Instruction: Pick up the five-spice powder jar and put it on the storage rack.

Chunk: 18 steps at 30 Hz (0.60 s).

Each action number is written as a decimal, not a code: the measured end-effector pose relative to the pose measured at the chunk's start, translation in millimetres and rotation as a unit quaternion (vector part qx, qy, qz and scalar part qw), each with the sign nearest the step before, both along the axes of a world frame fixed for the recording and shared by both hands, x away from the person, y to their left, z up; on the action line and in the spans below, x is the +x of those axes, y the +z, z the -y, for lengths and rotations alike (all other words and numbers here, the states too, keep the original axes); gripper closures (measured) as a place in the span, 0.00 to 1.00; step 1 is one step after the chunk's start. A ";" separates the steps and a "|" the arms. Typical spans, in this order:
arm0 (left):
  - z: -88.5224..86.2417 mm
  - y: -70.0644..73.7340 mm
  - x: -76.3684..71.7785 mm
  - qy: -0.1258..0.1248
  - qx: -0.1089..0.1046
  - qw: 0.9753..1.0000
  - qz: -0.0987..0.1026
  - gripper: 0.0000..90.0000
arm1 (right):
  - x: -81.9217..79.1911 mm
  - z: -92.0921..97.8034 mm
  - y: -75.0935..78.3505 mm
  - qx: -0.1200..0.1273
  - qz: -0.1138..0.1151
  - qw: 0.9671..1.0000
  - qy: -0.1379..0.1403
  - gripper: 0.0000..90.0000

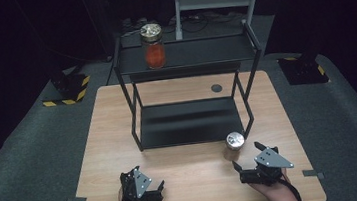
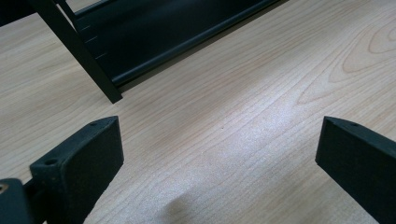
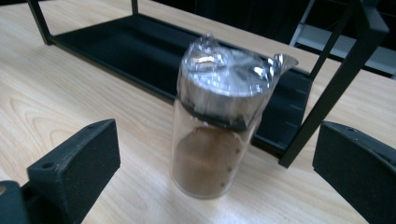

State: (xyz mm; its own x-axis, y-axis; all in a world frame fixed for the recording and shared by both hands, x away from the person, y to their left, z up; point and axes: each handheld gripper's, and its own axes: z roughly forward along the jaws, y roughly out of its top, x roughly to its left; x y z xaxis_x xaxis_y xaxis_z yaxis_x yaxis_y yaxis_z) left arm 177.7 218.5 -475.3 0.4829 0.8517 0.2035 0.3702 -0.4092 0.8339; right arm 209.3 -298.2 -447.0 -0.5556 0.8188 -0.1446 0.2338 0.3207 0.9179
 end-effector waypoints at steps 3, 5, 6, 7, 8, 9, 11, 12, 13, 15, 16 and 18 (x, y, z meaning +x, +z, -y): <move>-0.2 0.2 0.3 0.000 0.000 1.000 -0.001 0.01 | 2.1 -2.0 1.4 0.005 0.003 1.000 0.000 0.00; -0.3 0.1 0.1 -0.001 0.000 1.000 0.000 0.01 | 3.3 -4.2 1.7 0.005 0.006 1.000 -0.004 0.00; -0.3 0.0 0.0 -0.001 0.000 1.000 0.000 0.01 | 4.0 -5.1 1.6 0.007 0.007 1.000 -0.006 0.00; -0.3 -0.1 -0.1 -0.001 0.000 1.000 0.000 0.01 | 4.8 -5.6 1.4 0.009 0.008 1.000 -0.007 0.00; -0.5 0.0 0.0 -0.002 0.000 1.000 0.000 0.01 | 5.4 -6.5 1.1 0.010 0.009 1.000 -0.009 0.00; -0.6 0.0 0.1 -0.002 0.000 1.000 0.000 0.01 | 6.1 -7.5 0.9 0.012 0.010 1.000 -0.013 0.00; -0.8 0.1 0.3 -0.002 -0.001 1.000 0.000 0.01 | 8.2 -8.6 0.2 0.020 0.010 1.000 -0.018 0.00; -0.9 0.2 0.4 -0.002 -0.001 1.000 -0.001 0.01 | 9.7 -8.5 -0.4 0.025 0.009 0.999 -0.019 0.00; -1.1 0.2 0.5 -0.002 -0.001 1.000 -0.001 0.01 | 11.5 -8.5 -0.8 0.028 0.007 0.999 -0.019 0.00; -1.6 0.3 0.7 -0.003 -0.002 1.000 -0.002 0.01 | 15.1 -9.5 -1.8 0.031 0.003 0.999 -0.022 0.00; -1.8 0.2 0.8 -0.003 -0.004 1.000 -0.002 0.01 | 17.2 -9.6 -2.6 0.033 0.001 0.999 -0.021 0.00; -2.3 0.2 0.9 -0.002 -0.005 1.000 -0.002 0.01 | 20.4 -10.5 -4.0 0.033 -0.001 0.999 -0.022 0.00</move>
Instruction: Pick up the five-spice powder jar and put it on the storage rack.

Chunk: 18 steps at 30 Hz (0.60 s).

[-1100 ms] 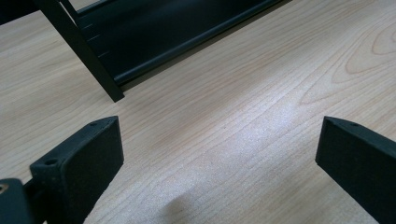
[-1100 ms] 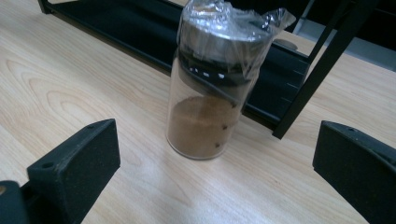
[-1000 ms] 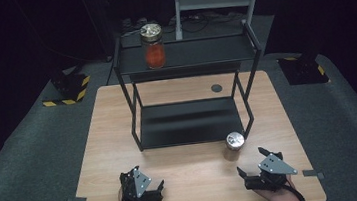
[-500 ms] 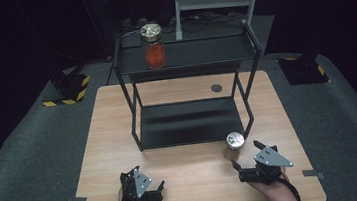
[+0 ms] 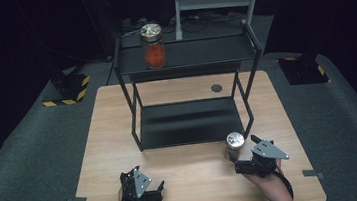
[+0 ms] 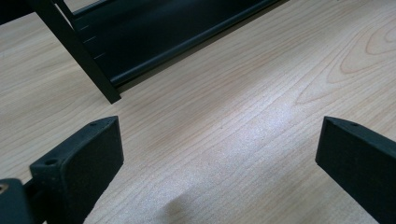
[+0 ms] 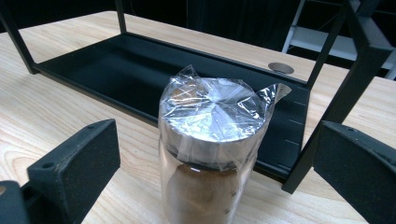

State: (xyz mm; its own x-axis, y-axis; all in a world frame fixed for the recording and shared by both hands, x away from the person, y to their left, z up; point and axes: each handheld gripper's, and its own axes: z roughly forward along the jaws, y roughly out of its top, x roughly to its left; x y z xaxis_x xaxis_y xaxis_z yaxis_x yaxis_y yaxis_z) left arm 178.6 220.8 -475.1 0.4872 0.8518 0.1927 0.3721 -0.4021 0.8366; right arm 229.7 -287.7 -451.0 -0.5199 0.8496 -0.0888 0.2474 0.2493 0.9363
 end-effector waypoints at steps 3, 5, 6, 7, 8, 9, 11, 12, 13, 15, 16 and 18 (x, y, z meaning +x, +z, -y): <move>-0.4 0.0 0.2 0.000 -0.001 1.000 -0.001 0.01 | 4.2 -1.2 -1.9 0.002 0.000 1.000 -0.002 0.00; -0.5 0.1 0.3 0.000 -0.001 1.000 -0.001 0.01 | 6.7 -1.7 -2.7 0.003 0.000 1.000 -0.002 0.00; -0.7 0.1 0.4 -0.001 -0.001 1.000 -0.001 0.01 | 8.1 -1.8 -3.4 0.003 0.000 1.000 -0.001 0.00; -1.0 0.1 0.5 -0.002 -0.002 1.000 -0.001 0.01 | 9.4 -1.9 -3.8 0.005 -0.001 1.000 -0.001 0.00; -1.4 0.1 0.6 -0.002 -0.003 1.000 -0.001 0.01 | 10.8 -1.8 -4.6 0.007 -0.001 1.000 -0.001 0.00; -1.8 0.1 0.8 -0.002 -0.004 1.000 -0.002 0.01 | 11.8 -2.0 -5.1 0.009 -0.002 1.000 -0.002 0.01; -2.3 0.3 1.0 -0.002 -0.005 1.000 -0.003 0.01 | 14.1 -1.7 -6.7 0.013 -0.003 1.000 -0.002 0.02; -2.4 0.3 1.3 -0.001 -0.006 1.000 -0.003 0.01 | 14.7 -1.5 -7.3 0.014 -0.003 1.000 -0.001 0.03; -2.4 0.3 1.3 -0.001 -0.006 1.000 -0.003 0.01 | 14.7 -1.5 -7.3 0.014 -0.003 1.000 -0.001 0.03; -1.9 0.3 1.3 -0.001 -0.006 1.000 -0.003 0.01 | 17.4 0.9 -9.8 0.020 -0.006 1.000 0.005 0.09; -1.6 0.3 1.3 -0.001 -0.005 1.000 -0.003 0.01 | 18.5 2.2 -11.2 0.025 -0.008 1.000 0.007 0.11; -0.4 0.6 1.2 0.000 -0.002 1.000 -0.004 0.01 | 22.2 7.3 -15.4 0.040 -0.013 0.999 0.015 0.18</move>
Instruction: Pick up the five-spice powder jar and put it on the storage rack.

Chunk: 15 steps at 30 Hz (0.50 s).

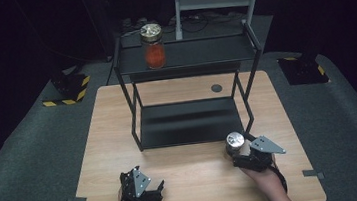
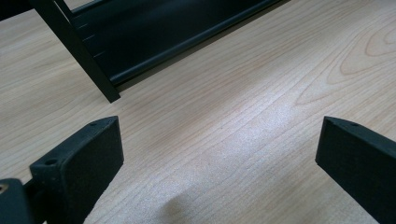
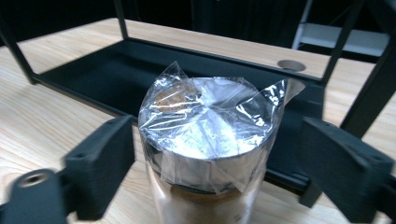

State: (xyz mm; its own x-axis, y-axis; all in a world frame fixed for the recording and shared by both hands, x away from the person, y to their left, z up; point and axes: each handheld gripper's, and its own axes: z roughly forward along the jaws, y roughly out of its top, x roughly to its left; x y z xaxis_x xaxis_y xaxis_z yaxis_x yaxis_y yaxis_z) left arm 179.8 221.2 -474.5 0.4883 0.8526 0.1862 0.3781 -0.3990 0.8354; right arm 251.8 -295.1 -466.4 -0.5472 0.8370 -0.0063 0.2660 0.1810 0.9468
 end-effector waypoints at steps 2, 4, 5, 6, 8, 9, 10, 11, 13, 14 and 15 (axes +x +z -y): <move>0.1 -0.1 -0.2 0.000 0.000 1.000 0.001 0.01 | 2.0 3.5 -4.4 0.012 0.000 1.000 0.006 0.23; -0.4 0.0 -0.1 0.001 -0.001 1.000 0.000 0.01 | 3.9 7.1 -8.2 0.022 0.001 1.000 0.011 0.26; -0.6 -0.3 -0.1 0.001 -0.002 1.000 0.001 0.01 | 4.0 8.0 -9.8 0.025 0.003 1.000 0.014 0.29; -0.7 -0.3 -0.1 0.001 -0.003 1.000 0.001 0.01 | 4.1 9.1 -10.9 0.026 0.006 0.999 0.018 0.31; -0.7 -0.2 -0.1 0.001 -0.002 1.000 0.001 0.01 | 3.4 9.1 -12.7 0.024 0.014 0.999 0.022 0.33; -0.7 -0.2 -0.1 0.001 -0.002 1.000 0.001 0.01 | 3.4 9.1 -12.7 0.024 0.014 0.999 0.022 0.33; -0.7 -0.1 -0.1 0.000 -0.001 1.000 0.001 0.01 | 3.0 8.7 -13.6 0.026 0.017 0.999 0.021 0.34; -0.7 -0.1 -0.2 0.000 -0.001 1.000 0.001 0.01 | 2.8 8.5 -14.5 0.026 0.019 0.999 0.021 0.34; -0.7 -0.3 -0.3 0.001 -0.002 1.000 0.001 0.01 | 1.7 7.4 -16.3 0.025 0.024 0.999 0.019 0.34; -0.7 -0.3 -0.4 0.001 -0.002 1.000 0.002 0.01 | 1.3 7.0 -17.0 0.025 0.025 0.999 0.019 0.34; -0.7 -0.4 -0.5 0.001 -0.002 1.000 0.002 0.01 | 0.8 6.7 -18.2 0.025 0.028 0.999 0.018 0.34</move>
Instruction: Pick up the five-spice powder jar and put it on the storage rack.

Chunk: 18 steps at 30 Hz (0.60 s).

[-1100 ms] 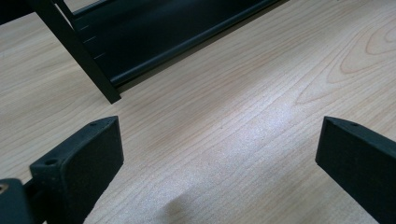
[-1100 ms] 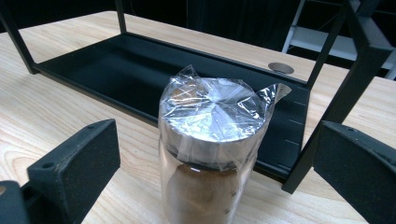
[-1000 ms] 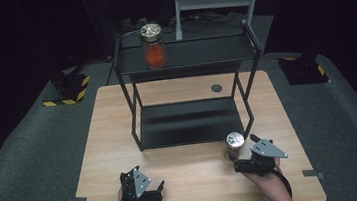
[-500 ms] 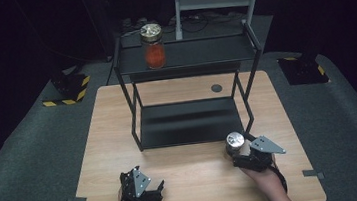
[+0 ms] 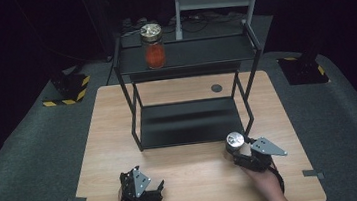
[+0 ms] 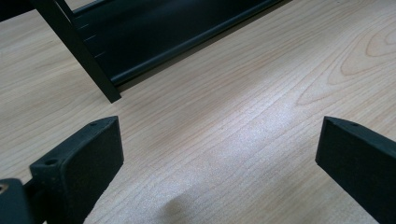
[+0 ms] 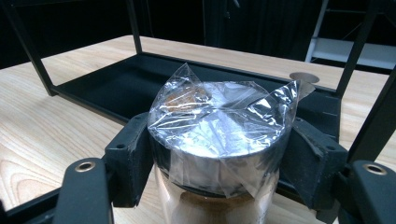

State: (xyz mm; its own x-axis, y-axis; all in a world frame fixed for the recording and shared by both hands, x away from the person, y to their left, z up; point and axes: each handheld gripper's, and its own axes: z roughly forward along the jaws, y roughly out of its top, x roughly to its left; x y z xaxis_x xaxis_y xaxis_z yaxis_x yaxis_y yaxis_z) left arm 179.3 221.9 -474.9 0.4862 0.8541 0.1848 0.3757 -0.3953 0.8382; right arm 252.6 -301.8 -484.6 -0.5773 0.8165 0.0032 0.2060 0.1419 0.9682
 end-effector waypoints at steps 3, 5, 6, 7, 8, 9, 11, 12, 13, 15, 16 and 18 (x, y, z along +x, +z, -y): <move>0.1 -0.1 -0.1 0.000 0.000 1.000 0.000 0.01 | -0.7 -0.3 -1.8 0.000 0.005 1.000 -0.001 0.34; 0.1 0.0 0.0 0.000 0.000 1.000 0.000 0.01 | -1.0 -0.6 -2.0 -0.001 0.006 1.000 -0.001 0.35; 0.1 -0.1 0.0 -0.001 0.000 1.000 0.000 0.01 | -1.6 -1.1 -2.9 0.000 0.008 1.000 -0.002 0.35; 0.1 0.0 0.0 -0.001 0.000 1.000 0.000 0.01 | -2.0 -1.5 -3.5 0.000 0.010 1.000 -0.003 0.35; -0.1 0.0 0.1 -0.001 0.000 1.000 0.000 0.01 | -2.2 -1.7 -3.9 0.001 0.011 1.000 -0.004 0.35; -0.2 0.0 0.1 -0.001 0.000 1.000 0.000 0.01 | -2.4 -2.0 -4.4 0.002 0.012 1.000 -0.005 0.35; -0.4 0.0 0.1 -0.001 -0.001 1.000 0.000 0.01 | -2.6 -2.3 -4.4 0.004 0.011 1.000 -0.006 0.35; -0.5 -0.1 0.2 -0.001 -0.001 1.000 0.000 0.01 | -2.6 -2.3 -4.2 0.005 0.011 1.000 -0.006 0.36; -0.6 -0.1 0.2 -0.001 -0.001 1.000 0.000 0.01 | -2.7 -2.4 -4.1 0.005 0.012 1.000 -0.007 0.36; -0.8 -0.2 0.2 -0.001 -0.002 1.000 0.000 0.01 | -3.1 -2.5 -4.0 0.005 0.013 1.000 -0.007 0.37; -1.0 -0.1 0.2 -0.001 -0.002 1.000 0.000 0.01 | -3.4 -2.7 -3.7 0.004 0.014 1.000 -0.008 0.37; -1.0 -0.1 0.2 -0.001 -0.002 1.000 0.000 0.01 | -3.5 -2.5 -2.9 0.004 0.015 1.000 -0.008 0.37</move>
